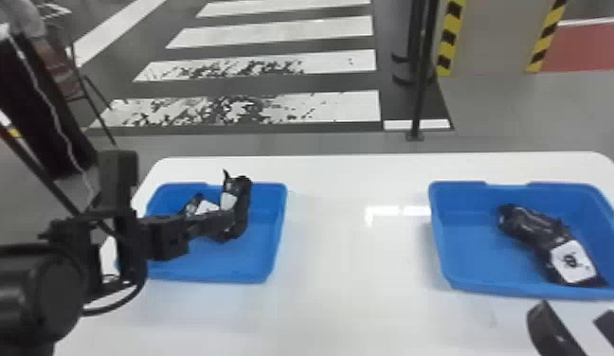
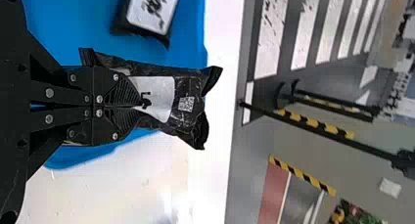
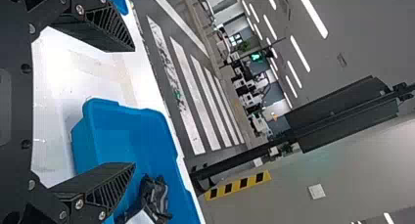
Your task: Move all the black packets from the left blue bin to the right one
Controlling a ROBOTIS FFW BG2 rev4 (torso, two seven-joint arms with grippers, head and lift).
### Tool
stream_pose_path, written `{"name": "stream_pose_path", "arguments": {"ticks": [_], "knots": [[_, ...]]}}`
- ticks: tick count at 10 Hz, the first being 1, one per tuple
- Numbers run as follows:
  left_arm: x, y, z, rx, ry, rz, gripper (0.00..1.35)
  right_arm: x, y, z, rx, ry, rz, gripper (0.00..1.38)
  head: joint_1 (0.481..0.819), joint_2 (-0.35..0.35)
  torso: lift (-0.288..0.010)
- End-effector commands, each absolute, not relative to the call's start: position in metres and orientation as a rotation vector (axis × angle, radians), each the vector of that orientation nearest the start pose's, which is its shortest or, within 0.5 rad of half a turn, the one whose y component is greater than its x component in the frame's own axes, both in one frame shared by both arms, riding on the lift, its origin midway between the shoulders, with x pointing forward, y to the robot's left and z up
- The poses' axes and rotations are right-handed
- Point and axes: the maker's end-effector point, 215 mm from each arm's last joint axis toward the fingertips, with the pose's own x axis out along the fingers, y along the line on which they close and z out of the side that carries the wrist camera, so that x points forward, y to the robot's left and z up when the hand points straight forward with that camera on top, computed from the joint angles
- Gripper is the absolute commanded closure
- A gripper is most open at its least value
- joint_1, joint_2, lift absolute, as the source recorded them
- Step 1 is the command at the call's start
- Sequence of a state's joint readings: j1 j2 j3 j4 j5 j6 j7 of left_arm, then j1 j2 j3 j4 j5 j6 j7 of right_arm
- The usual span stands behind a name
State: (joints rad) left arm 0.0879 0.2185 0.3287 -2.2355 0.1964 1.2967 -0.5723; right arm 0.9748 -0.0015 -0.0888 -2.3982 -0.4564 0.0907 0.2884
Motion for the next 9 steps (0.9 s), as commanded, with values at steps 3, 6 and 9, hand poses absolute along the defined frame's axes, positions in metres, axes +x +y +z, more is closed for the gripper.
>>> {"name": "stream_pose_path", "arguments": {"ticks": [3,6,9], "knots": [[0.462,0.189,-0.32,-0.175,0.578,-0.577,1.2,0.337,-0.156,-0.297,0.47,0.126,0.376,0.2,0.695,0.088,-0.14],[0.45,0.121,-0.316,-0.185,0.583,-0.726,1.2,0.361,-0.135,-0.293,0.469,0.114,0.46,0.2,0.695,0.023,-0.14],[0.428,0.061,-0.31,-0.205,0.585,-0.87,1.2,0.387,-0.114,-0.297,0.476,0.103,0.527,0.2,0.695,-0.041,-0.14]]}}
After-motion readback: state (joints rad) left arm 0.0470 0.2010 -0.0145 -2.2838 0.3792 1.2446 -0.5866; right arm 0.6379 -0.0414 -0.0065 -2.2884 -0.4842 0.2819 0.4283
